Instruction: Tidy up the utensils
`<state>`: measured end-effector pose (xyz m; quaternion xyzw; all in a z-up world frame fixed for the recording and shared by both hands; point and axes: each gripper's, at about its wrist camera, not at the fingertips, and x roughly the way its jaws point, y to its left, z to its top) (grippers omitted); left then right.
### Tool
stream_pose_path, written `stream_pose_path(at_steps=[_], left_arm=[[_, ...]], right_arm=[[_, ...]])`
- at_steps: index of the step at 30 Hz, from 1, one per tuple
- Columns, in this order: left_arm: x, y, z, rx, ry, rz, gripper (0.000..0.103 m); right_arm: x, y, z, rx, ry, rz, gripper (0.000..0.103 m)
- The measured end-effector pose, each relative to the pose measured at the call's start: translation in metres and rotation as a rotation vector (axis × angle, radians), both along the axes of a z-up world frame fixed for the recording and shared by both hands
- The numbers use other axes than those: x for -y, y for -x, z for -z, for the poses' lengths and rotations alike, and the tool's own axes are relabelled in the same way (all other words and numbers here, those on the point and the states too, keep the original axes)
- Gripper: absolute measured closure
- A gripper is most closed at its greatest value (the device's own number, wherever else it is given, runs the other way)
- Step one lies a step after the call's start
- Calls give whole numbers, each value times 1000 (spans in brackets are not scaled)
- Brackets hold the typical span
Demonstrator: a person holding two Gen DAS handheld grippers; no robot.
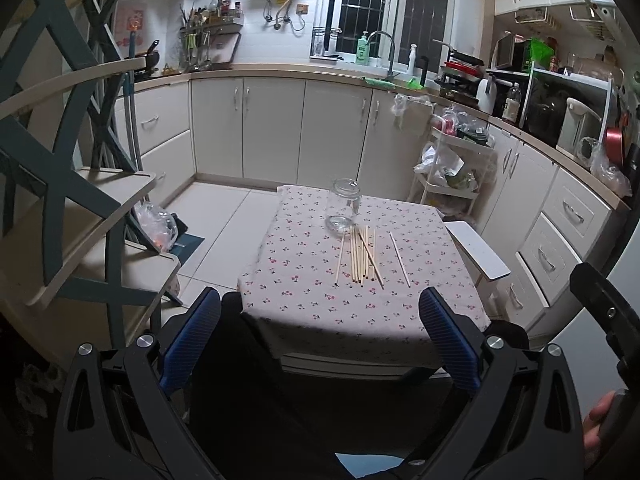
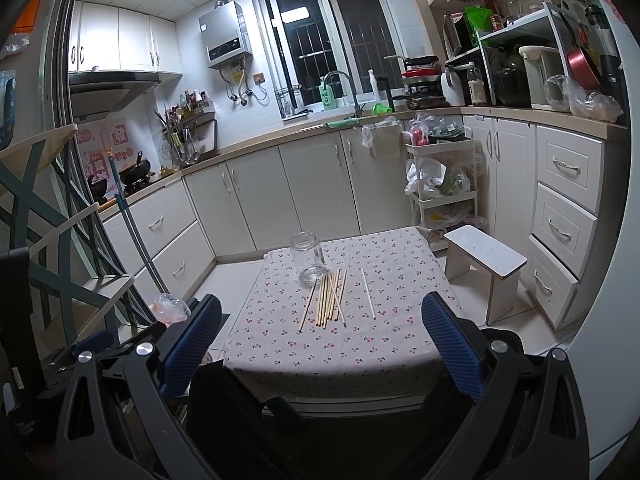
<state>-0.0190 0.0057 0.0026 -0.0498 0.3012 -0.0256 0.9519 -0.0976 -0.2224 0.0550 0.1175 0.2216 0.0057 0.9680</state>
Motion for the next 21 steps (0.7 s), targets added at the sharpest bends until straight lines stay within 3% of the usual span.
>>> stream_pose_path(at_steps=[13, 21], left_arm=[[-2, -3, 0, -2, -3, -3, 8], [4, -21, 8, -17, -25, -7, 8]], right_arm=[[0, -1, 0, -6, 2, -3, 7], [-6, -22, 5, -31, 20, -6, 7]])
